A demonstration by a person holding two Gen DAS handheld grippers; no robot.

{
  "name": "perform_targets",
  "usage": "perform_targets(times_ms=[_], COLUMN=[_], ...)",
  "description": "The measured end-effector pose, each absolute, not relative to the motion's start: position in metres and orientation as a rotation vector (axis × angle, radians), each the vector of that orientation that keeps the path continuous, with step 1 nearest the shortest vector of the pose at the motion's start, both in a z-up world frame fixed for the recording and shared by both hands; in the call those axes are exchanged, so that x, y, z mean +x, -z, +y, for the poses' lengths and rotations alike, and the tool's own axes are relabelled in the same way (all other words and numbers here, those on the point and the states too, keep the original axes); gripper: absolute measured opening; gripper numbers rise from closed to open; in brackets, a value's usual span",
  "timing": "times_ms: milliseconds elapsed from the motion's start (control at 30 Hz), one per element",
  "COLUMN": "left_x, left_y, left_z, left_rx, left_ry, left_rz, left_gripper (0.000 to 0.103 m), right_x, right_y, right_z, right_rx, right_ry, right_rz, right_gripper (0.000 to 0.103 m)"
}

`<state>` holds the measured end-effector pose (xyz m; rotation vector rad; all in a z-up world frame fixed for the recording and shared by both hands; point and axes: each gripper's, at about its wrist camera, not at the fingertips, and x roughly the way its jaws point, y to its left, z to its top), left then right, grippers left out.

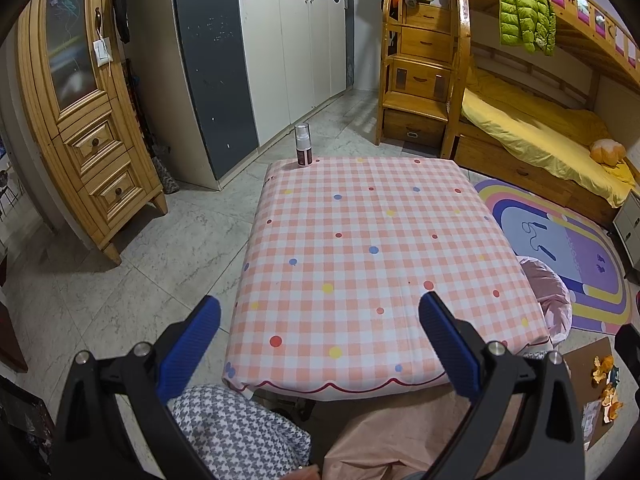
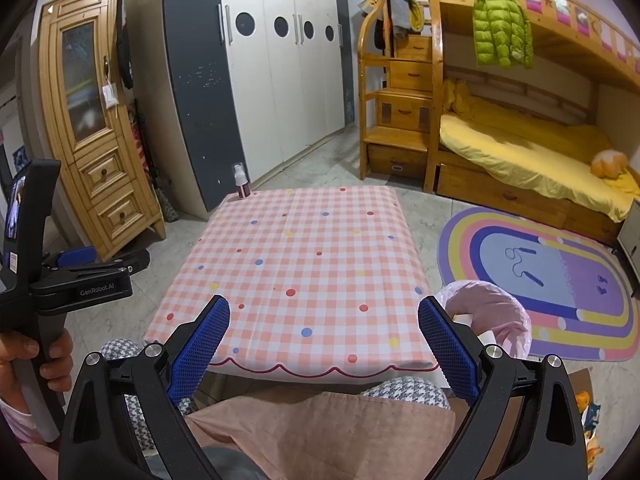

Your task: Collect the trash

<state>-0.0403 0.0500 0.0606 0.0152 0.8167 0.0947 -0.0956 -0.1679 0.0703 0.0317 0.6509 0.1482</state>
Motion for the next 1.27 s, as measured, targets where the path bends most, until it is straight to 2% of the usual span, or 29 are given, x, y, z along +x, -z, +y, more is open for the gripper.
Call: perform_targets(times_ms=[1267], left_x=[-0.033], left_y=[-0.046], left_z=[0.040], left_rx=[0.031], left_ry=[-0.086], left_rz=[0.829], left_gripper=[0.096], right_x=[-0.094], right_y=[-0.056], right_z=[-0.195], right_rx=[0.057], right_ry=[-0.081], right_rz=[0.666], right_gripper=[0.094])
